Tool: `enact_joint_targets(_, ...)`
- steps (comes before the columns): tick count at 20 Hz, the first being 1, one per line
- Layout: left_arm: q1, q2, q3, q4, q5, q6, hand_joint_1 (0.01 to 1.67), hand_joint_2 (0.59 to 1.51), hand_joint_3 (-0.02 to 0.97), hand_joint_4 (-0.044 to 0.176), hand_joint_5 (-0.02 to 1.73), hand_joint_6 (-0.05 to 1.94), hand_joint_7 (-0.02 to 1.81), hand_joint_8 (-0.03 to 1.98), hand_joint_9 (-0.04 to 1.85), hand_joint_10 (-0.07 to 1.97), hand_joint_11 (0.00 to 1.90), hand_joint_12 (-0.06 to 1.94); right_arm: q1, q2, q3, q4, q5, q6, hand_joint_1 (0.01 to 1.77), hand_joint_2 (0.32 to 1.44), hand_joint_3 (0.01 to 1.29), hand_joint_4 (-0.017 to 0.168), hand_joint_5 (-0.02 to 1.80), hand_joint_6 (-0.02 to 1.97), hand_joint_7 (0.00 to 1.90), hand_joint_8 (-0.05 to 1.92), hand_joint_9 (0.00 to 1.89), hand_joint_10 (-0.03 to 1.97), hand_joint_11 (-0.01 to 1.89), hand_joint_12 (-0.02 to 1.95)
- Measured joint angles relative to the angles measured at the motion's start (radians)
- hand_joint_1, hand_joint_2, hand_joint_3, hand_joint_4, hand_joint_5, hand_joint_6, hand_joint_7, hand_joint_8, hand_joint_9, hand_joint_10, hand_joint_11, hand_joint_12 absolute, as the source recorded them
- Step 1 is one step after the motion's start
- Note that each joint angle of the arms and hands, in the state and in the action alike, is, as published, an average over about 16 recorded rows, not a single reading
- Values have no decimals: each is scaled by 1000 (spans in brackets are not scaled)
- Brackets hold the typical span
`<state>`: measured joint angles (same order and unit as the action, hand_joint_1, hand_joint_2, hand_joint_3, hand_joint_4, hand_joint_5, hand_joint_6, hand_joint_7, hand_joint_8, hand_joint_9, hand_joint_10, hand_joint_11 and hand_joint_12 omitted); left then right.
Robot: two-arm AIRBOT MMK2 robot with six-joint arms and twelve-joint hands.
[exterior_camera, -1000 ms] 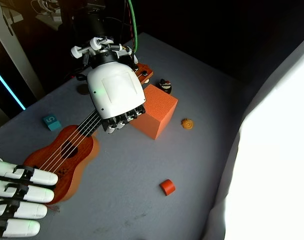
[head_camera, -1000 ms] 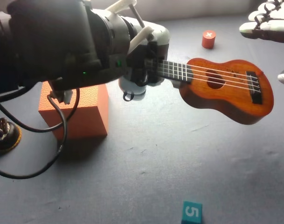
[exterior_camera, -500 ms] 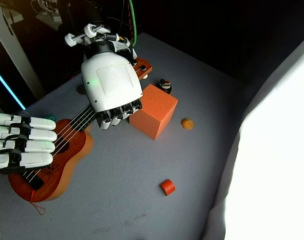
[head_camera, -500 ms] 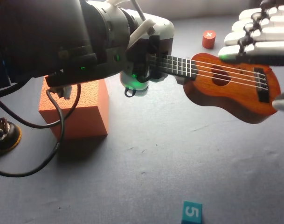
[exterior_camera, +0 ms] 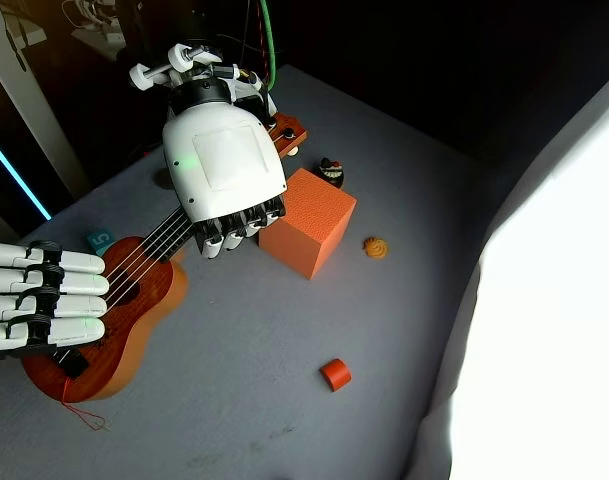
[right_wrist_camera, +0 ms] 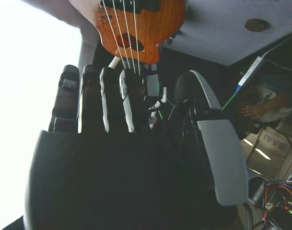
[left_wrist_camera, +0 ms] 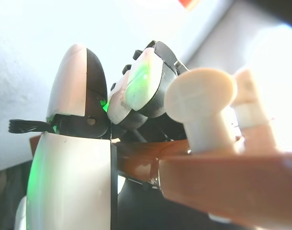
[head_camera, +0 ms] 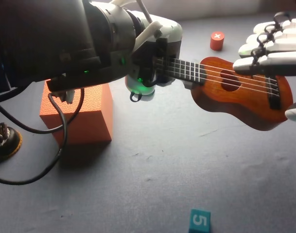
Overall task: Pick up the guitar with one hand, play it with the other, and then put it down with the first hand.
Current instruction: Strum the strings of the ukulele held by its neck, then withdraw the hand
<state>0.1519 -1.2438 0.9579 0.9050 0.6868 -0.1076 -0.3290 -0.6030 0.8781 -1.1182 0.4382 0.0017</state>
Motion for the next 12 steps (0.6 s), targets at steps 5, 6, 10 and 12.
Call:
enact_joint_targets(5, 0, 0, -1, 0, 0, 3, 1526, 1070, -4, -4, 1316, 1887, 1339, 1980, 1419, 1941, 1463, 1902, -15, -18, 10, 3, -28, -2, 437, 1362, 16, 1, 162, 32, 73, 12, 58, 15, 20, 3)
enact_joint_targets(6, 0, 0, -1, 0, 0, 4, 1526, 1070, -4, -4, 1317, 1886, 1339, 1980, 1419, 1941, 1463, 1902, -18, -21, 12, 3, -32, -2, 437, 1362, 16, 0, 161, 31, 70, 12, 56, 15, 20, 2)
enact_joint_targets(10, -1, 0, -1, 1, 0, 6, 1527, 1070, -4, -4, 1320, 1883, 1339, 1980, 1418, 1941, 1461, 1903, -26, -30, 17, 5, -39, -5, 436, 1361, 16, -1, 160, 24, 67, 12, 57, 15, 20, 2)
enact_joint_targets(12, -1, 0, 0, 2, 0, 7, 1527, 1070, -5, -4, 1319, 1881, 1339, 1980, 1418, 1941, 1461, 1902, -29, -32, 18, 6, -39, -7, 436, 1361, 16, -2, 164, 19, 69, 12, 61, 15, 20, 2)
